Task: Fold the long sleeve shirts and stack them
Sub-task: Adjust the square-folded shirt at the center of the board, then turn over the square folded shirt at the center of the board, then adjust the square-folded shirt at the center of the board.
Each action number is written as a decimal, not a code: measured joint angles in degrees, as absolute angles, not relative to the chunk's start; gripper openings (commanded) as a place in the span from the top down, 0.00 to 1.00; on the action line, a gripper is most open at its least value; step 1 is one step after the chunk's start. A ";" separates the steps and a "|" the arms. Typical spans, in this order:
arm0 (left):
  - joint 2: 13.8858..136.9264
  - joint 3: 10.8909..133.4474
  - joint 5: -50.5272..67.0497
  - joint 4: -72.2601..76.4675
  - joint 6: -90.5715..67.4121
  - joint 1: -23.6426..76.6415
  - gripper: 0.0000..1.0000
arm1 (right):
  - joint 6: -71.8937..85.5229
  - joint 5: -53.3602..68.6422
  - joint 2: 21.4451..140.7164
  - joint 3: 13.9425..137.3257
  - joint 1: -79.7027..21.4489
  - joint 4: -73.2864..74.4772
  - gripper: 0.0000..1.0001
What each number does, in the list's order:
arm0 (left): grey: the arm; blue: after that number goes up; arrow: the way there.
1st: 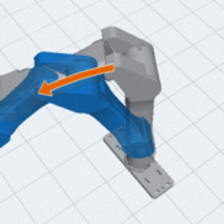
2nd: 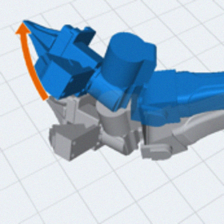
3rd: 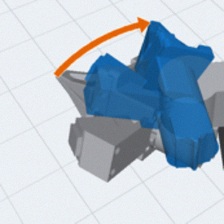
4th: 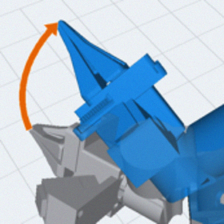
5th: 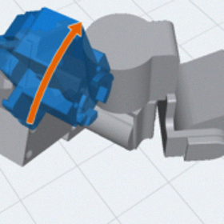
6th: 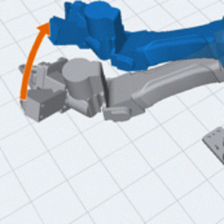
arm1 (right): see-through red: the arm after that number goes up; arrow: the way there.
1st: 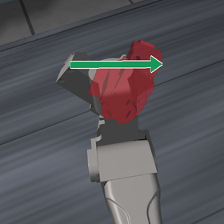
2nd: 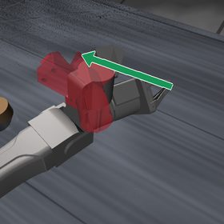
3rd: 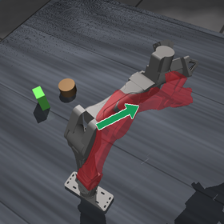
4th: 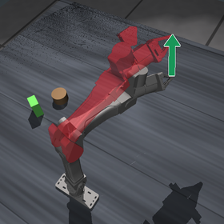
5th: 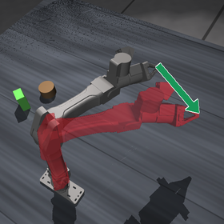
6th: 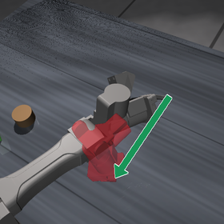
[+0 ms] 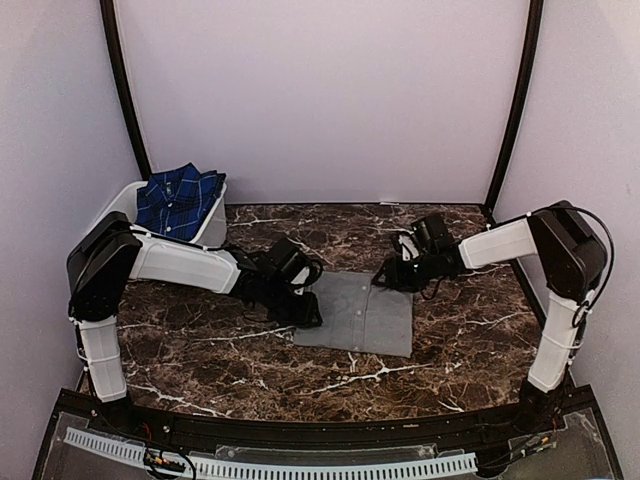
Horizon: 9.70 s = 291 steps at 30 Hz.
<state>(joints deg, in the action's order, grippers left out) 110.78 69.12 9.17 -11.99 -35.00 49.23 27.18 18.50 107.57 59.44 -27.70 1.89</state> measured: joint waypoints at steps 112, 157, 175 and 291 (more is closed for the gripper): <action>118.37 81.87 9.78 -22.52 -39.94 45.50 0.63 | 37.56 16.08 66.28 31.79 -36.25 9.69 0.63; 99.77 76.20 2.39 -37.65 -31.24 40.82 1.00 | 34.81 10.63 96.82 55.57 -43.20 9.21 0.91; 96.47 79.81 1.85 -41.58 -28.93 40.73 1.00 | 34.83 10.24 109.45 63.86 -46.33 9.17 0.93; 112.77 75.70 2.68 -19.99 -25.98 36.91 0.39 | 33.98 2.04 107.39 61.41 -39.70 7.62 0.58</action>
<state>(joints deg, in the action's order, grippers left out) 112.77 75.70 2.68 -19.99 -25.98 36.91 33.98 2.04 107.39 61.41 -39.70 7.62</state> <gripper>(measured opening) 0.651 0.461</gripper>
